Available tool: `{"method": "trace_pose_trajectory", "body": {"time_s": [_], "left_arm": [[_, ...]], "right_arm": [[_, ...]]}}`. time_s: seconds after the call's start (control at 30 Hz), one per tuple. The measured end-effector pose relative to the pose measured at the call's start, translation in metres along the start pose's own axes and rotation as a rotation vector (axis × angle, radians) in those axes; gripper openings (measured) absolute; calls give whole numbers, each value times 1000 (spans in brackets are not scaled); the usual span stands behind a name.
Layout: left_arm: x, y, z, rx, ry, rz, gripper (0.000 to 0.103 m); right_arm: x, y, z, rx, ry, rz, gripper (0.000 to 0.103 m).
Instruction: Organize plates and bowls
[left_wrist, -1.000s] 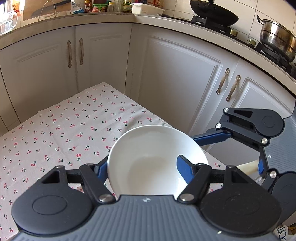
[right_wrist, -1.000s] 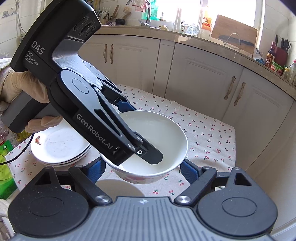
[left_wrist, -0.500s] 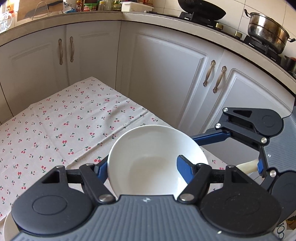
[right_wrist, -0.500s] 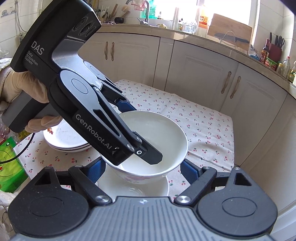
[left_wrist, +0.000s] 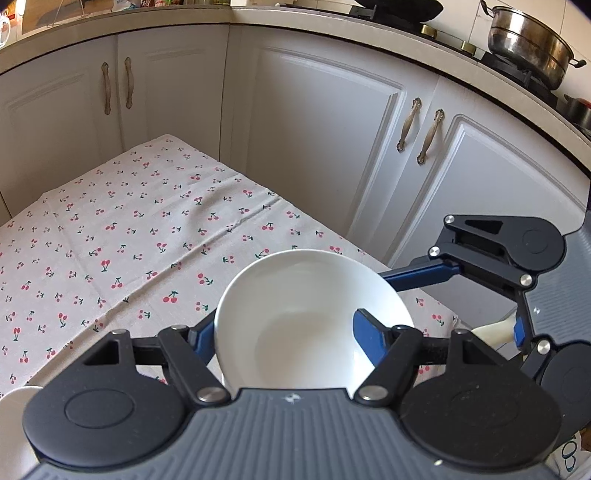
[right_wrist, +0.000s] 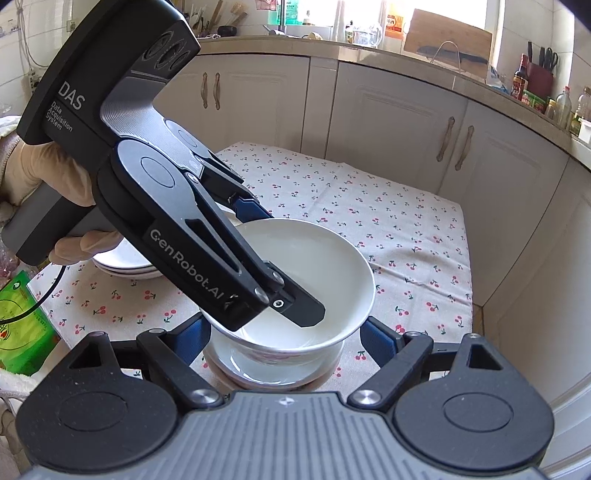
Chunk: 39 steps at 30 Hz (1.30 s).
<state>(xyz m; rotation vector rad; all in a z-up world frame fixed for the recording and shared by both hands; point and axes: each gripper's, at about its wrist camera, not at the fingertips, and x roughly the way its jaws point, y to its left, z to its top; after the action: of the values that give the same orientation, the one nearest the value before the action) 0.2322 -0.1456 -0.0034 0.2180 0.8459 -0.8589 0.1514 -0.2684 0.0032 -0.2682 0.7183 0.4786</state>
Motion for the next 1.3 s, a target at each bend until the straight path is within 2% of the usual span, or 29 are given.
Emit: {"method": "trace_pose_trajectory", "body": {"time_s": [0.47, 0.93, 1.3], "left_arm": [[4, 6, -12, -42, 8, -15, 73], [6, 6, -13, -38, -7, -20, 74], [7, 2, -14, -16, -14, -22, 81]], "right_arm": [[9, 4, -9, 21, 12, 23, 91], [12, 6, -9, 11, 23, 2, 91], [12, 6, -11, 14, 29, 2, 91]]}}
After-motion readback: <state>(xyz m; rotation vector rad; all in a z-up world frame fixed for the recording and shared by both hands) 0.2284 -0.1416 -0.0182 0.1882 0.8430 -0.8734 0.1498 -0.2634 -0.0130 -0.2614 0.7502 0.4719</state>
